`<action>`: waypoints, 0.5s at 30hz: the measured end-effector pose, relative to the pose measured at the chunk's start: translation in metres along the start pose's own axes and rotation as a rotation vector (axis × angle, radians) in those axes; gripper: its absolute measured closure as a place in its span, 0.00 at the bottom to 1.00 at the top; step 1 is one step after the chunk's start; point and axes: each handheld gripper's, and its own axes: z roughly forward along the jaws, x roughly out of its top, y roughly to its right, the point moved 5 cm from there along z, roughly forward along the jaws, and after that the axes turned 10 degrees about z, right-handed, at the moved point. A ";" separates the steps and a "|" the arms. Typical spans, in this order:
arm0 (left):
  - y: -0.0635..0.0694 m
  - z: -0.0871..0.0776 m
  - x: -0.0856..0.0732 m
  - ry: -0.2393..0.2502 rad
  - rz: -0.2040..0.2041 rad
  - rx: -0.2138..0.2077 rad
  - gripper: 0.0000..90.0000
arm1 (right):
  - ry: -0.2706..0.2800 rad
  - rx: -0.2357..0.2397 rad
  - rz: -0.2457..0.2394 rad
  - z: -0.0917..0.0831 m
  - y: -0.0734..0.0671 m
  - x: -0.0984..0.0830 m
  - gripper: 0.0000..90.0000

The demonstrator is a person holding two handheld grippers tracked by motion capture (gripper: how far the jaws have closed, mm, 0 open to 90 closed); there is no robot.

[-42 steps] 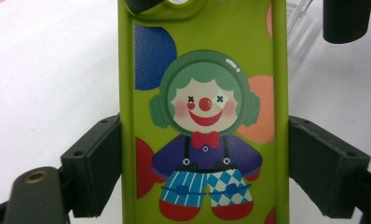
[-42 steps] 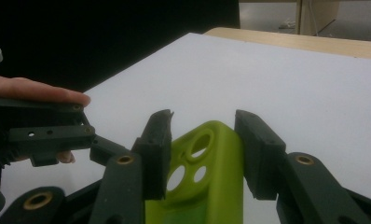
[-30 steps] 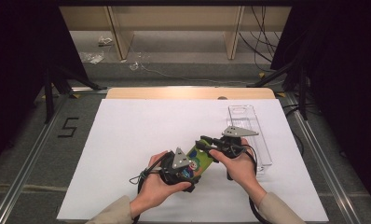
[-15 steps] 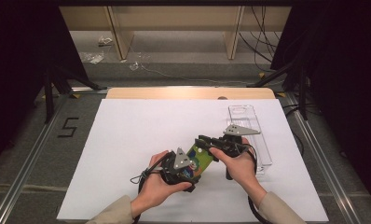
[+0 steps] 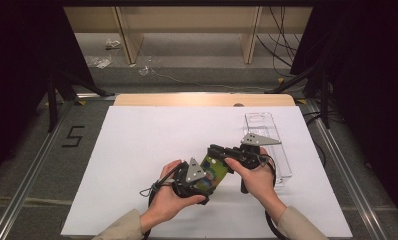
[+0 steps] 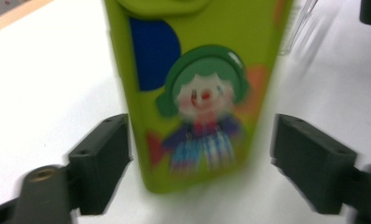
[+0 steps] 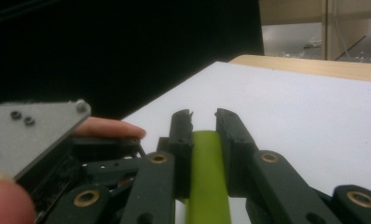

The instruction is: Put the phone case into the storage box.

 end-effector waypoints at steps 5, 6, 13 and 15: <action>-0.002 -0.001 0.000 0.022 0.000 -0.005 0.18 | 0.014 0.019 0.006 -0.002 -0.003 0.004 0.86; -0.003 -0.002 0.000 0.026 -0.001 -0.006 0.18 | 0.003 0.019 -0.010 -0.004 -0.003 0.005 0.86; -0.011 -0.004 -0.004 0.057 -0.026 -0.045 0.18 | -0.033 0.036 -0.059 -0.007 -0.004 0.007 0.86; -0.012 -0.004 -0.005 0.065 -0.027 -0.061 0.18 | -0.049 0.042 -0.079 -0.009 -0.005 0.008 0.86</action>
